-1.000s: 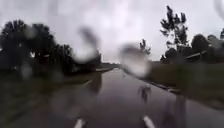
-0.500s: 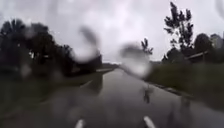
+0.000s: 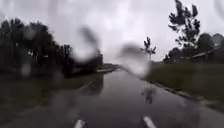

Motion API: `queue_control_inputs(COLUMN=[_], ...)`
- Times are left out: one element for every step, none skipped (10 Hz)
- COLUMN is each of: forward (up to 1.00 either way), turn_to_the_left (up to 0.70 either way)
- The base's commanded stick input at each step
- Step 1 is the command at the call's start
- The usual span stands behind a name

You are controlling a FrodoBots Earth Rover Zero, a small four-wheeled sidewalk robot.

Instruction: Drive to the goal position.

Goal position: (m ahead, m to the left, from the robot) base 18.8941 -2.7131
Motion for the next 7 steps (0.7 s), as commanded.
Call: queue_control_inputs(forward=[0.85,0.85,0.85,0.85,0.85,0.85,0.85], turn_to_the_left=[0.00,0.00,0.00,0.00,0.00,0.00,0.00])
